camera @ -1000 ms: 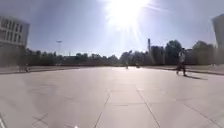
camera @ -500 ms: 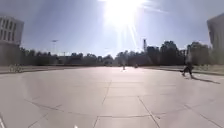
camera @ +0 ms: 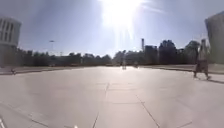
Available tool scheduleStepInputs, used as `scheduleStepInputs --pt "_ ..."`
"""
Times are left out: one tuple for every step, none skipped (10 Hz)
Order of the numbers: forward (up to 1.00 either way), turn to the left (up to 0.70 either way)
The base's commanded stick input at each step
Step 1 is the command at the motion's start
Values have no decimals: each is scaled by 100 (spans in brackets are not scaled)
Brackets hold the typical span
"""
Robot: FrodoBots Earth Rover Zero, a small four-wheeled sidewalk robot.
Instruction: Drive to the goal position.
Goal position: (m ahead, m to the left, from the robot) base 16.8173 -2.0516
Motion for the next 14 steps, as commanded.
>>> scheduleStepInputs --pt "70 0" --pt "70 0" --pt "70 0" --pt "70 0" --pt "70 0" --pt "70 0" --pt "70 0" --pt "70 0" --pt "70 0" --pt "70 0" --pt "70 0" --pt "70 0" --pt "70 0" --pt "70 0"
